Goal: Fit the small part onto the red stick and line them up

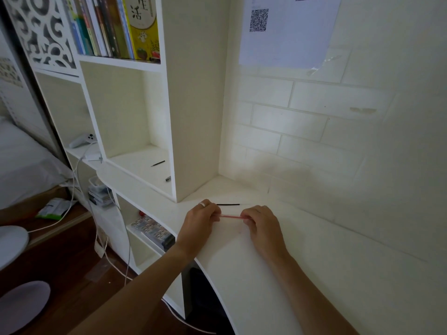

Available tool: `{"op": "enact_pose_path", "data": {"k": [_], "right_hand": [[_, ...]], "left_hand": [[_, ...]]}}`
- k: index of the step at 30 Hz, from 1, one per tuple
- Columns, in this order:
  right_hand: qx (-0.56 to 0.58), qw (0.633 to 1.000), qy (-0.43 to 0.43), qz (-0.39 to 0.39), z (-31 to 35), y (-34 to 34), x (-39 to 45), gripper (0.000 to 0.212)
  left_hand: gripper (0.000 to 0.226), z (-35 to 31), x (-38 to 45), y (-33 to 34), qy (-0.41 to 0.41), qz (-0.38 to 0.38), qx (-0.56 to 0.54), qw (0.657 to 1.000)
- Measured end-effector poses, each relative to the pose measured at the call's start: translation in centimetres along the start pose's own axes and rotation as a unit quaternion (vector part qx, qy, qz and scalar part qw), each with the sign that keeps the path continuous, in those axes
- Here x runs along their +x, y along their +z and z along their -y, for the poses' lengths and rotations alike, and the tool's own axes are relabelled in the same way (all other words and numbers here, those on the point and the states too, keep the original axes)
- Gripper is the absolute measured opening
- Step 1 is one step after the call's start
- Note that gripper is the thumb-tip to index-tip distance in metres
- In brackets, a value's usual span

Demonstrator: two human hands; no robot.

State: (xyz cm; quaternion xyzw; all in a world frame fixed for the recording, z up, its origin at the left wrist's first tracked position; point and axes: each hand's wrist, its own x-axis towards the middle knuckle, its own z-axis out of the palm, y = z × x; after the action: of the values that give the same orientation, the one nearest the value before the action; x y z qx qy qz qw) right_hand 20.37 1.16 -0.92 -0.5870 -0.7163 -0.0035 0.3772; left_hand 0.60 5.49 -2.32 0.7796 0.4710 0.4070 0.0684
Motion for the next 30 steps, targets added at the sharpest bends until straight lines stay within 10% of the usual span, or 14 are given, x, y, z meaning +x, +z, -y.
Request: {"op": "enact_pose_path", "data": {"k": [30], "right_hand": [[-0.072, 0.994, 0.069, 0.036, -0.1, 1.2, 0.8, 0.013]], "left_hand": [[0.007, 0.3, -0.1, 0.0, -0.079, -0.002, 0.094, 0.992]]}}
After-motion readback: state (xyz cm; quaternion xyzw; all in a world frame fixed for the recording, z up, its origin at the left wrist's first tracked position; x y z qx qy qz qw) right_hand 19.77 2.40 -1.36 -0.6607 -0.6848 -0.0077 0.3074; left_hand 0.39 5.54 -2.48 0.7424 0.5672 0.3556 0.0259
